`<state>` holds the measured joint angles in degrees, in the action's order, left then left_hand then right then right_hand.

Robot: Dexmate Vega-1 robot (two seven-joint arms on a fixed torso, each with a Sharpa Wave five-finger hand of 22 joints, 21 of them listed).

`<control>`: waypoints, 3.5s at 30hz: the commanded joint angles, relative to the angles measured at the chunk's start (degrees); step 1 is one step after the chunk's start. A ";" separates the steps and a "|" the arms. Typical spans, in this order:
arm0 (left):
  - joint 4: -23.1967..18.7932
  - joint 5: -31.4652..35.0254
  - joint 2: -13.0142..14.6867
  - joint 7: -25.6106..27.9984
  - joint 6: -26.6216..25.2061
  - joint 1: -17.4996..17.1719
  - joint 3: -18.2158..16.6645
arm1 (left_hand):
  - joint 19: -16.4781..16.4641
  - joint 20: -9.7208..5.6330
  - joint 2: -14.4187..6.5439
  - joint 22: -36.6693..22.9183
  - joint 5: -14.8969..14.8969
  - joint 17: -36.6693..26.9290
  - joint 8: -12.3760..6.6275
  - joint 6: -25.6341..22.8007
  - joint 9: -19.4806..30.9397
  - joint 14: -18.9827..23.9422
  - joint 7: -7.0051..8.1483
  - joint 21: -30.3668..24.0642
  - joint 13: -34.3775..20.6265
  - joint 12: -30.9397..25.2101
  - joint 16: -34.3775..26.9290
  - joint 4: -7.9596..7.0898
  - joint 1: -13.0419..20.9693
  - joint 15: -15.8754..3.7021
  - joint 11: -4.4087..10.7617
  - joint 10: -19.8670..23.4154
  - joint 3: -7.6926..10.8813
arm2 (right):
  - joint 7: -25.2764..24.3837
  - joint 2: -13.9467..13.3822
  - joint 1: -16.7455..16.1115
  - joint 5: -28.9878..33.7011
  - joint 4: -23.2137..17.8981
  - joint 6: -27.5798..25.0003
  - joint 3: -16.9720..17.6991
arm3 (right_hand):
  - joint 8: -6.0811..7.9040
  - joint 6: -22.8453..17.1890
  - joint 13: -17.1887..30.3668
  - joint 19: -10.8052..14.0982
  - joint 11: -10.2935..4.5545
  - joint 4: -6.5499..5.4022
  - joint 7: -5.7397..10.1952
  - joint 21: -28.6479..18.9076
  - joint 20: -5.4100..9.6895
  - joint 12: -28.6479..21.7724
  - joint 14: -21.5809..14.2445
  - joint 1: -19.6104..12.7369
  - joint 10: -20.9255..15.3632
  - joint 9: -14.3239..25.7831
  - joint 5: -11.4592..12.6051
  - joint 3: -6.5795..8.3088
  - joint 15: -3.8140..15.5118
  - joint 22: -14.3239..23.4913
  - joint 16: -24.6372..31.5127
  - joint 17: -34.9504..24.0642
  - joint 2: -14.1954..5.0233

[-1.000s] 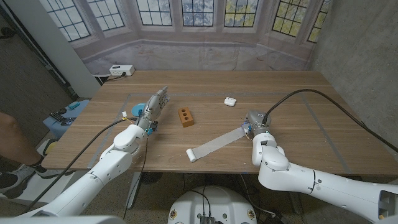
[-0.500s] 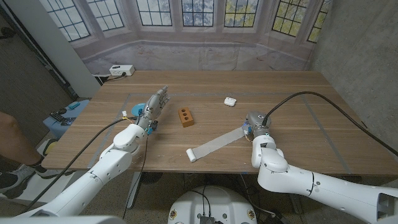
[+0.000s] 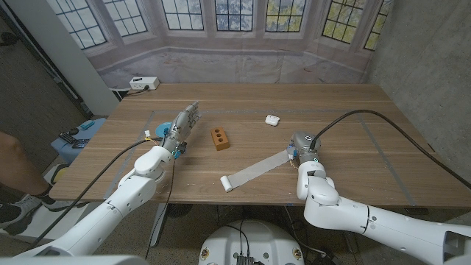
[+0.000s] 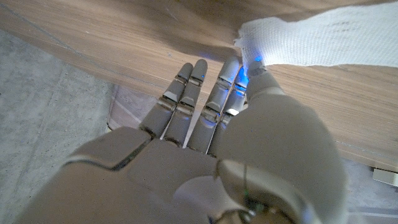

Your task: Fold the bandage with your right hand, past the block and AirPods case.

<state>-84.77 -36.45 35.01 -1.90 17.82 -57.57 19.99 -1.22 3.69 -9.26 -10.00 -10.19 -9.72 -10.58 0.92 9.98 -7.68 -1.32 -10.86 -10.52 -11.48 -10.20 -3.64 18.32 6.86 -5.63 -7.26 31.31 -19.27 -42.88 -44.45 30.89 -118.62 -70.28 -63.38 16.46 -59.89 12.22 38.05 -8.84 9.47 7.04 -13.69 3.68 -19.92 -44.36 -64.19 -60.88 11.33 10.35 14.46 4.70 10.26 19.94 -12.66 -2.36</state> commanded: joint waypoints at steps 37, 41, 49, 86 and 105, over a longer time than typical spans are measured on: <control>2.17 -1.27 -0.49 -1.45 1.11 -0.28 -0.22 | -0.04 0.47 -0.16 -0.08 0.09 -0.22 0.02 -0.46 0.23 -0.09 -0.15 -0.41 -0.27 -0.40 -0.09 0.16 -0.65 0.27 0.08 0.38 0.61 | 3.13 3.91 2.71 6.85 -3.39 -9.70 -5.56 | 0.22 -2.33 0.98 1.14 -0.08 -0.23 -0.27 -0.34 5.01 -1.16 -2.65 -2.04 -2.33 0.50 -0.06 -1.14 8.55 0.34 0.85 -0.52 -0.25; 2.56 -1.34 -0.76 -1.65 1.49 -0.17 -0.20 | -0.05 0.48 -0.17 -0.08 0.09 -0.22 0.03 -0.47 0.23 -0.09 -0.15 -0.41 -0.28 -0.39 -0.09 0.16 -0.68 0.29 0.11 0.37 0.64 | 7.53 4.61 1.80 12.27 -3.24 -9.70 -5.27 | 0.22 -2.51 1.03 1.15 -0.19 -0.21 -0.27 -0.34 4.99 -1.22 -2.74 -2.23 -2.48 0.53 -0.06 -1.20 8.57 0.35 0.86 -0.53 -0.29; 2.68 -1.45 -0.98 -1.71 1.71 -0.38 -0.12 | -0.06 0.49 -0.18 -0.08 0.09 -0.22 0.03 -0.49 0.23 -0.10 -0.15 -0.42 -0.28 -0.37 -0.08 0.19 -0.72 0.29 0.12 0.36 0.72 | 16.51 6.04 -0.33 23.24 -2.41 -9.70 -4.43 | 0.22 -2.76 1.11 1.09 -0.15 -0.21 -0.33 -0.32 4.93 -1.27 -2.84 -2.46 -2.58 0.55 -0.07 -1.32 8.53 0.36 0.87 -0.56 -0.33; 3.91 -2.09 -1.12 -2.85 2.19 -0.21 -0.23 | -0.03 0.52 -0.14 -0.09 0.11 -0.19 0.05 -0.55 0.23 -0.14 -0.17 -0.41 -0.28 -0.36 -0.05 0.38 -0.83 0.34 -0.01 0.44 1.03 | 46.50 18.74 -8.76 61.26 5.05 -2.59 3.14 | -0.18 -3.28 1.23 0.82 0.11 -0.28 -0.54 -0.25 4.49 -1.35 -3.00 -3.61 -3.16 0.70 -0.19 -1.98 8.44 0.41 0.82 -0.70 -0.68; 4.55 -2.29 -1.45 -3.30 2.85 -0.29 -0.25 | 0.05 0.55 -0.10 -0.09 0.12 -0.18 0.07 -0.54 0.23 -0.15 -0.17 -0.39 -0.28 -0.34 -0.05 0.50 -0.87 0.39 -0.04 0.46 1.16 | 49.11 34.10 -21.33 76.88 8.01 12.67 18.10 | -0.51 -3.47 1.17 0.69 1.38 -0.19 -1.36 -0.24 3.63 -1.39 -2.95 -4.54 -3.61 0.78 -0.05 -2.32 8.22 0.43 0.79 -0.81 -0.82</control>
<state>-80.49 -38.60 33.71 -4.91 20.32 -57.79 19.79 -1.22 3.69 -9.27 -10.00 -10.19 -9.72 -10.58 0.93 9.98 -7.68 -1.33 -10.86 -10.52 -11.48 -10.20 -3.23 17.86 6.86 -5.83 -7.06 32.17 28.12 -16.19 -59.98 99.90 -111.87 -64.92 -52.07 16.08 -63.14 13.30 38.65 -8.22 9.25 6.01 -13.69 3.68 -20.98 -46.81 -67.96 -64.34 11.88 10.34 12.31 5.70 10.54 20.45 -13.18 -3.12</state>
